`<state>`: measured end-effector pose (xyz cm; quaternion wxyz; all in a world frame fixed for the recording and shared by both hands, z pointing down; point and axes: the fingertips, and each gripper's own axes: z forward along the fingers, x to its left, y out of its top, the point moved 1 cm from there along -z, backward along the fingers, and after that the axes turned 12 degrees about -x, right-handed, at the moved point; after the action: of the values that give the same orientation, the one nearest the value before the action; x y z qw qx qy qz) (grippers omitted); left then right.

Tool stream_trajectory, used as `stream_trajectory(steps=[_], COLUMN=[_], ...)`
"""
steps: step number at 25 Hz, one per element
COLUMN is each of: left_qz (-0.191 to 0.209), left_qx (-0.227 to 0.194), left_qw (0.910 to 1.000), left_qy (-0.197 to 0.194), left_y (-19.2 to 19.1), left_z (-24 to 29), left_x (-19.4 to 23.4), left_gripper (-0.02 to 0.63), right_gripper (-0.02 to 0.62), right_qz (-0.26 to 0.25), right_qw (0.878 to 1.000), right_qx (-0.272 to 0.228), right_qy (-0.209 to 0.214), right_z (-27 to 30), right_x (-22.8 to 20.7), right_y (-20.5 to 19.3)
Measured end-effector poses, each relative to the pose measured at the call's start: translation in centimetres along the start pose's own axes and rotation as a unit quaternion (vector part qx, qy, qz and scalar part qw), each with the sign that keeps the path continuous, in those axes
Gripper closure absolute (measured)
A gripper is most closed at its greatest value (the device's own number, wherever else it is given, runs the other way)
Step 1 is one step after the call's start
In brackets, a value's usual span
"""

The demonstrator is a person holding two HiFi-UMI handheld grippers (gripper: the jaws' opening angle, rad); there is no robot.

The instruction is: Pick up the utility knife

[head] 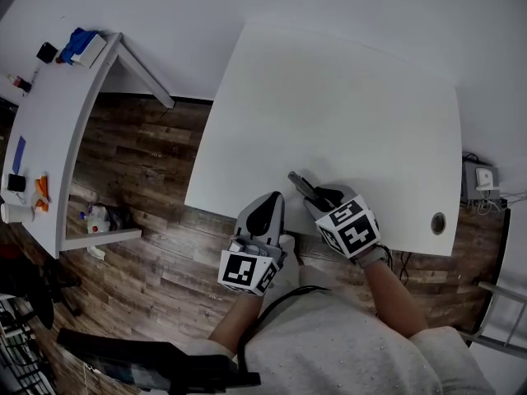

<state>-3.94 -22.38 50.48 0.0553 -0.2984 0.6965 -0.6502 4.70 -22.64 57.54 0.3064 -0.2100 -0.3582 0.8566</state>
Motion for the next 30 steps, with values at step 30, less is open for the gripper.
stream_trajectory(steps=[30], left_qz=[0.013], left_qx=[-0.018], left_qw=[0.9977], left_qy=[-0.064], left_y=[6.2], left_z=[3.9], left_x=[-5.5], left_gripper=[0.598], right_gripper=[0.465], right_qz=[0.135], right_qw=[0.972], right_qx=[-0.193], right_qy=[-0.007], right_z=[-9.5], right_x=[-0.2], right_y=[9.4])
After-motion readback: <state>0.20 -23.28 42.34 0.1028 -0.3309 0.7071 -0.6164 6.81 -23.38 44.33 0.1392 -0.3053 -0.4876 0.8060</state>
